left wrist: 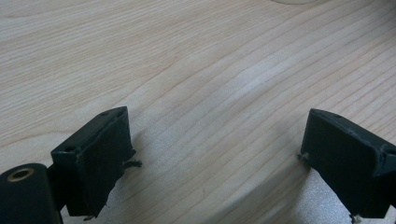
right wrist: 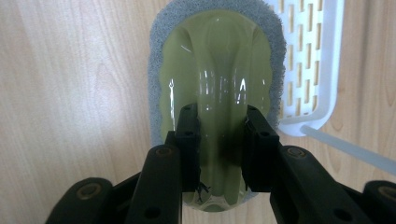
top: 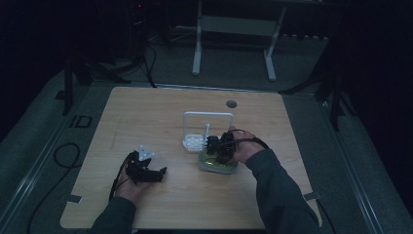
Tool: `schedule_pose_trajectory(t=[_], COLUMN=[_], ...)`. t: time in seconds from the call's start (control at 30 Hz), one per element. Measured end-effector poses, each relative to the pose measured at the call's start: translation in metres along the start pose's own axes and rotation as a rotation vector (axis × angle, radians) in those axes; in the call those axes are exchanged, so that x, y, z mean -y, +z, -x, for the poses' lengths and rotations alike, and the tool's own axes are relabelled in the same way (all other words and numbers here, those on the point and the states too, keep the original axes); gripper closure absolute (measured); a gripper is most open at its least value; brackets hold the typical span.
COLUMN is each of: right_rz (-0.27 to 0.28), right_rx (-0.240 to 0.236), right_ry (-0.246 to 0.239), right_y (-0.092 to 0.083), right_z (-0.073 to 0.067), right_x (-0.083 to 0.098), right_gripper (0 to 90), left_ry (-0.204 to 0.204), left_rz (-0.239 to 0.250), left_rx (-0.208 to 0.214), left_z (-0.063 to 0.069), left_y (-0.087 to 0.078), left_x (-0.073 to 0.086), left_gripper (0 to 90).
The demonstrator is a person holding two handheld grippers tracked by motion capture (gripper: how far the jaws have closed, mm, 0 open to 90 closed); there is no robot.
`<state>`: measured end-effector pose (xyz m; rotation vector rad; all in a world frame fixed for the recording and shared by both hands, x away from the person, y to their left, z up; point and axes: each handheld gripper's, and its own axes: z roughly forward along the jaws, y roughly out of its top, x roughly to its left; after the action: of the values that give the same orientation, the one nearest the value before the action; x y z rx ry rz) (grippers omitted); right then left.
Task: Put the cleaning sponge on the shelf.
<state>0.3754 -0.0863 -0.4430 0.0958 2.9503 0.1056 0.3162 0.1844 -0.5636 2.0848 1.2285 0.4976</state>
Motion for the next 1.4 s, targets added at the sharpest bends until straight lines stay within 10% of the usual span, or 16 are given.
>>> schedule_pose_trajectory(t=[1.4], right_rz=[0.006], right_rx=[0.18], right_ry=[-0.11], right_y=[0.012], right_z=[0.018], right_x=[-0.035], right_gripper=[71.6], left_ry=[-0.001], left_rz=[0.001], left_rx=[0.0], left_z=[0.0], left_y=[0.0], left_x=[0.0], left_gripper=[8.7])
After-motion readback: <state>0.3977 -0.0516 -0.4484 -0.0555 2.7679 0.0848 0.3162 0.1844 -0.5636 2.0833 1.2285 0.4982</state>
